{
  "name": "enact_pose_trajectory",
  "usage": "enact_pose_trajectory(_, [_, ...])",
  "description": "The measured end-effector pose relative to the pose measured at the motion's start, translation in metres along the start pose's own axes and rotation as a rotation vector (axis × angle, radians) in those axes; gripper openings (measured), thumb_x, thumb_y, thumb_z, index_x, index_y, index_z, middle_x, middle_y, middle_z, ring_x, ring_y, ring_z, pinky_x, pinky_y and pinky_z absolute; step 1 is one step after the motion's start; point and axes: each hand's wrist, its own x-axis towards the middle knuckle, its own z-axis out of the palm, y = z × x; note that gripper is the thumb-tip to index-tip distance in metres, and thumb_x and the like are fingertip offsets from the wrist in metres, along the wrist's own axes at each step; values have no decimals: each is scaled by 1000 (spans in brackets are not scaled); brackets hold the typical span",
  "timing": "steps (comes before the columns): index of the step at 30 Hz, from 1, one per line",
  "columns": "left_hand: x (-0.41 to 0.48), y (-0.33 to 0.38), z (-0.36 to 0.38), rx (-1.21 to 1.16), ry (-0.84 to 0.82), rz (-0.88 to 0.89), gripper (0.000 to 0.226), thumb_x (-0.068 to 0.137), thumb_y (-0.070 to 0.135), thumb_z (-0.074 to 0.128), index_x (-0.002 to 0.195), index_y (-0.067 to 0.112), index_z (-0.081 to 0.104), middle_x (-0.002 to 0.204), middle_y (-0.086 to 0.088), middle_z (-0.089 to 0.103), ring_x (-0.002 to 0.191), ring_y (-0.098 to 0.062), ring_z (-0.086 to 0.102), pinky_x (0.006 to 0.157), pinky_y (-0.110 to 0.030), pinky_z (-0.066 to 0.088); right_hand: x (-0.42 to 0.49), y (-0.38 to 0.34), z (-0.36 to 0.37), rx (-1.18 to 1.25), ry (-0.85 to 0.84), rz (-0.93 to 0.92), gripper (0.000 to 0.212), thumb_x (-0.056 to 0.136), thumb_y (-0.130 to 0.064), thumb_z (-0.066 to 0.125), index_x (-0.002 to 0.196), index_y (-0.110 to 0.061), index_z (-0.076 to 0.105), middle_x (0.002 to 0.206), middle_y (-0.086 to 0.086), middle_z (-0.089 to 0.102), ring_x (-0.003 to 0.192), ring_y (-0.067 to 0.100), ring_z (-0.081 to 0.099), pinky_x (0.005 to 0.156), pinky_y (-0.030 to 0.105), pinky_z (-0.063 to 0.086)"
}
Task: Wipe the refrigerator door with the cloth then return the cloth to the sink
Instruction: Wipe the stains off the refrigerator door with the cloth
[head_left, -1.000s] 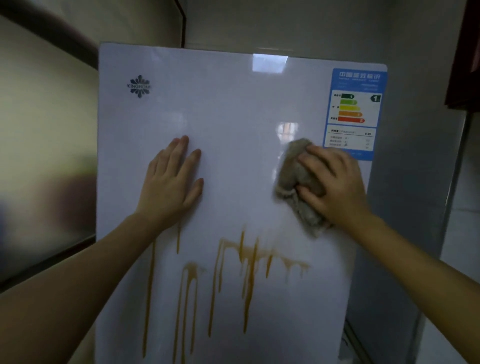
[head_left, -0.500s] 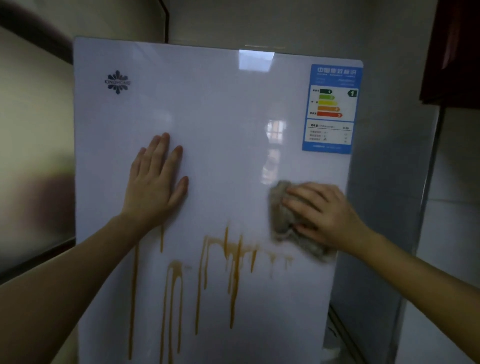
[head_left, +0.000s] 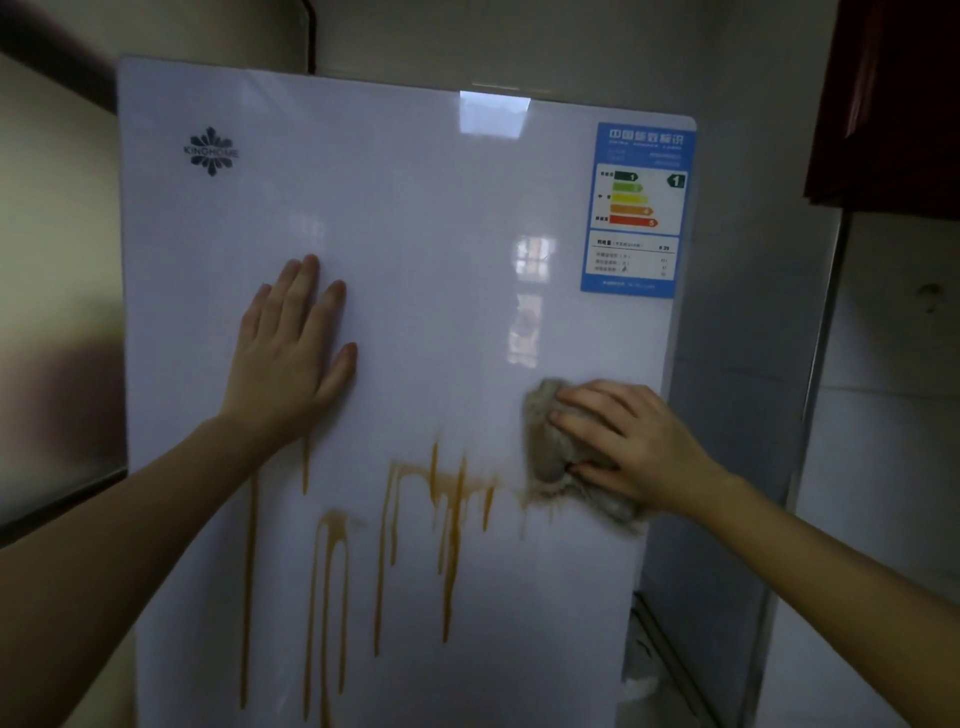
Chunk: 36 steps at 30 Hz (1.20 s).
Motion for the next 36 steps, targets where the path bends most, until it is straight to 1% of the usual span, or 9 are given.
enact_pose_trajectory(3, [0,1,1,-7,-3,-11,69,97,48,35,155,10,31,168,-17,16,156,-34,13,126,-50,11,3,15,-9,11,122,341,58,92,-42,67,139,-11,56,143,14,52,125,36,50,103,53,47])
enact_pose_trajectory(7, [-1,3,0,-20,-3,-22,70,97,47,35,155,10,30,168,-18,15,156,-35,12,126,-49,9,2,-3,-9,113,266,677,61,87,-33,75,140,-9,55,146,11,46,129,33,44,112,42,38])
enact_pose_trajectory(11, [-1,3,-1,-25,-6,-21,70,96,47,36,156,10,29,168,-18,15,156,-35,12,126,-49,8,-15,-47,13,107,137,443,58,90,-39,69,140,-12,53,145,13,49,127,38,49,108,50,42])
enact_pose_trajectory(18, [0,-3,-3,6,-32,9,71,97,50,35,157,12,26,169,-17,13,157,-33,10,126,-46,6,-46,-116,42,152,-80,-100,32,99,-32,66,127,-16,71,136,9,65,121,29,59,97,40,45])
enact_pose_trajectory(20, [0,-4,-2,15,-18,22,71,98,50,34,157,12,27,168,-18,14,156,-35,12,126,-47,7,-43,-112,42,145,-77,-74,35,99,-34,66,128,-16,70,137,10,63,121,30,59,96,41,46])
enact_pose_trajectory(24, [0,-5,2,28,15,31,70,99,49,34,157,11,28,167,-19,16,155,-36,15,125,-48,10,-5,-76,31,109,54,251,47,100,-41,59,138,-13,56,143,13,52,123,36,53,100,47,45])
enact_pose_trajectory(30, [-1,-9,6,15,41,48,69,99,49,34,157,11,28,167,-18,17,155,-35,16,126,-50,13,51,-64,17,210,301,708,58,86,-29,76,137,-9,59,142,13,50,129,31,46,111,39,36])
enact_pose_trajectory(33, [-1,-11,8,19,66,55,68,99,49,36,156,12,30,167,-19,19,155,-35,18,125,-48,14,33,-101,36,244,220,647,58,88,-33,72,139,-10,56,145,11,47,129,33,46,111,44,38])
enact_pose_trajectory(36, [-1,-14,10,29,80,74,67,100,49,36,156,12,31,166,-19,20,154,-35,20,124,-47,15,6,-149,60,226,96,387,52,93,-36,67,138,-12,56,146,12,48,125,36,51,105,48,44])
